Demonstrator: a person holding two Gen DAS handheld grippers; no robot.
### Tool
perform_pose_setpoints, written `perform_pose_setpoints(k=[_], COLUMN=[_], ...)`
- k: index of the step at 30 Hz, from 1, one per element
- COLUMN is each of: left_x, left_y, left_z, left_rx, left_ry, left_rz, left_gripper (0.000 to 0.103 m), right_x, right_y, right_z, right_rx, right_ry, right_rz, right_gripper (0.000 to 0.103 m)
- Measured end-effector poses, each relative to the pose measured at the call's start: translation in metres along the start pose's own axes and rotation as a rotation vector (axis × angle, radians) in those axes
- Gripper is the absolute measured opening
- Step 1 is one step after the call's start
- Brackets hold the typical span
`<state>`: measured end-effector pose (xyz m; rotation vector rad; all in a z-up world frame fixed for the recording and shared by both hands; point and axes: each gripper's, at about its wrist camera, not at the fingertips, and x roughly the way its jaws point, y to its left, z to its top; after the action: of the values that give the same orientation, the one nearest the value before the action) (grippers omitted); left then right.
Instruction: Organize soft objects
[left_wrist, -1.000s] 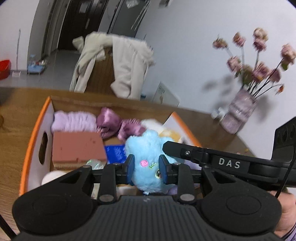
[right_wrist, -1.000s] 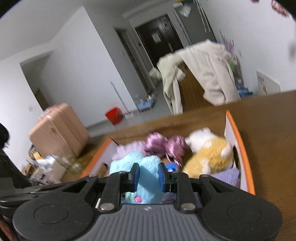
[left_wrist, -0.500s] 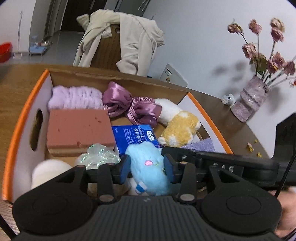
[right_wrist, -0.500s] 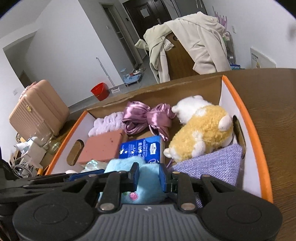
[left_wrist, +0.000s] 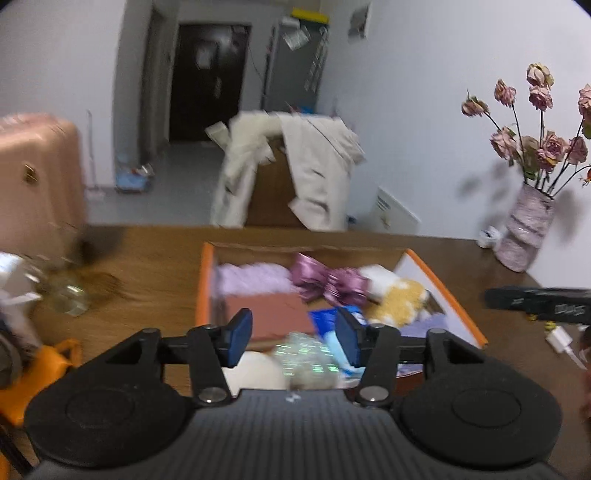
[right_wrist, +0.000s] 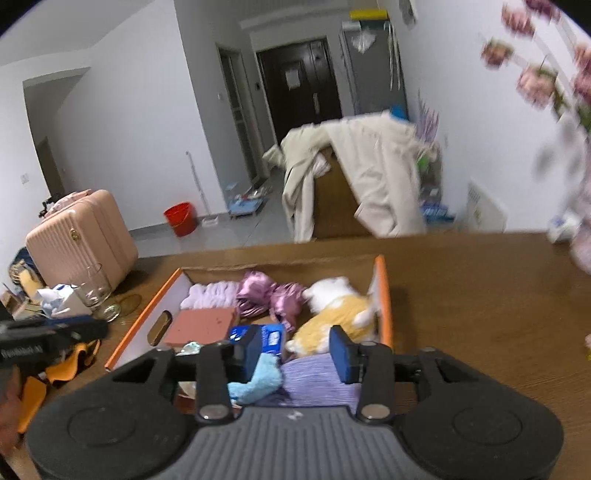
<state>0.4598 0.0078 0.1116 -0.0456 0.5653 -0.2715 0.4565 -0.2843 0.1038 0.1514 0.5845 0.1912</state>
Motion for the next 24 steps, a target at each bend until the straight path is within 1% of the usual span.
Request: perform_pose_setpoints(k=[1, 2, 3, 4, 5, 6, 7, 9, 11, 14, 19, 24], left_x=[-0.008, -0.014, -0.020, -0.025, -0.029, -0.033, -0.035, -0.038, -0.041, -0.044, -0.058, -0.089], left_y=[0.001, 0.002, 0.001, 0.000, -0.001, -0.002, -0.003, -0.005, -0.006, -0.009, -0.013, -0.019], left_z=[-0.002, -0.004, -0.007, -0.010, -0.013, -0.016, -0.018, -0.024, -0.029, -0.037, -0.048, -0.056], left_rx=[0.010, 0.022, 0.038, 0.053, 0.066, 0.074, 0.077, 0.083, 0.088, 0.096, 0.100, 0.094], left_ry=[-0.023, -0.048, -0.078, -0.109, -0.134, -0.157, -0.180, -0.233, -0.265, -0.294, -0.323, -0.356], left_rz=[0.021, 0.044, 0.071, 0.094, 0.108, 0.117, 0.127, 0.152, 0.160, 0.161, 0.143, 0.130], left_gripper=[0.062, 0.073, 0.077, 0.077, 0.081, 0.087, 0.090, 0.096, 0.098, 0.098, 0.098, 0.100], right_x=[-0.008, -0.015, -0.020, -0.024, -0.027, -0.029, -0.031, -0.034, -0.036, -0.037, -0.046, -0.072], right_y=[0.000, 0.001, 0.001, 0.002, 0.004, 0.005, 0.007, 0.013, 0.018, 0.022, 0.029, 0.043], right_z=[-0.001, -0.004, -0.006, -0.010, -0.013, -0.016, -0.019, -0.025, -0.031, -0.040, -0.051, -0.061], right_rx=[-0.020, -0.040, -0.055, -0.069, -0.077, -0.091, -0.105, -0.136, -0.168, -0.181, -0.137, -0.123], right_ry=[-0.024, -0.048, -0.066, -0.086, -0.102, -0.125, -0.143, -0.191, -0.249, -0.300, -0.331, -0.327], right_rz=[-0.011, -0.020, -0.029, -0.041, -0.047, -0.053, -0.058, -0.083, -0.109, -0.112, -0.085, -0.085], right_gripper=[0.051, 0.056, 0.064, 0.068, 0.069, 0.073, 0.079, 0.085, 0.087, 0.088, 0.088, 0.088])
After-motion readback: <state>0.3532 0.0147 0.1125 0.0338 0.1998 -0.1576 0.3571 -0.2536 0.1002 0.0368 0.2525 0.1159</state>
